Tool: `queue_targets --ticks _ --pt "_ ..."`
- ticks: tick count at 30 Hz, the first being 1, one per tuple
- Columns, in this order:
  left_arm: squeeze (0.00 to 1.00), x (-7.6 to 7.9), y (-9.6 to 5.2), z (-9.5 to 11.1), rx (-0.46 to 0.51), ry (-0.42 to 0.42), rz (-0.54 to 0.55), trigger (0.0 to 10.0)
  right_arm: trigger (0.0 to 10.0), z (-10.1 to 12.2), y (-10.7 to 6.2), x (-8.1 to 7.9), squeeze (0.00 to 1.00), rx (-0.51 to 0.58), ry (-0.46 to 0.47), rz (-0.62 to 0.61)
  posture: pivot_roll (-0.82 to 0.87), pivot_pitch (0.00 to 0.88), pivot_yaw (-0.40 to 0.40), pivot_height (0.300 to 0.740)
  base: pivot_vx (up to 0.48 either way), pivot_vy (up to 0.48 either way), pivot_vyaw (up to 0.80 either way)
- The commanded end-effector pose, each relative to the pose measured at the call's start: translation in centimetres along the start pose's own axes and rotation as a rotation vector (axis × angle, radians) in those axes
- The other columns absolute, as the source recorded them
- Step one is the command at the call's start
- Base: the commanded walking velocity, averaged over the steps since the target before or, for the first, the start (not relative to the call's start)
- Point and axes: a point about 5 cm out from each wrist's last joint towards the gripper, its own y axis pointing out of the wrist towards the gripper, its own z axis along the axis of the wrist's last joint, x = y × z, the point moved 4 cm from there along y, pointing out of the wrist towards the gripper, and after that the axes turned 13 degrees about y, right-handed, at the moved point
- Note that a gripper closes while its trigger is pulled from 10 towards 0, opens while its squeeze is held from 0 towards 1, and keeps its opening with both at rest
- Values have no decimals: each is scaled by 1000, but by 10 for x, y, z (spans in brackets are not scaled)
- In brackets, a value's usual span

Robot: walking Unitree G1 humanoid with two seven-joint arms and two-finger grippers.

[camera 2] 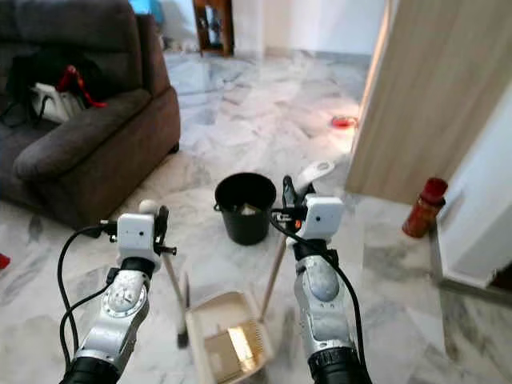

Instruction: Sweep floor

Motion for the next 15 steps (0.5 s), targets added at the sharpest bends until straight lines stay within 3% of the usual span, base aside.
queue_targets --ticks 1,7,15 --pt "0 -12 5 11 49 31 34 10000 10000 14 8 -13 0 59 32 33 53 0 30 740 394 0 0" --pt "0 -12 5 11 49 31 36 10000 10000 18 10 -15 0 75 37 35 54 0 28 740 398 0 0" --pt "0 -12 6 11 50 32 37 10000 10000 50 20 -22 0 187 72 38 53 0 28 740 396 0 0"
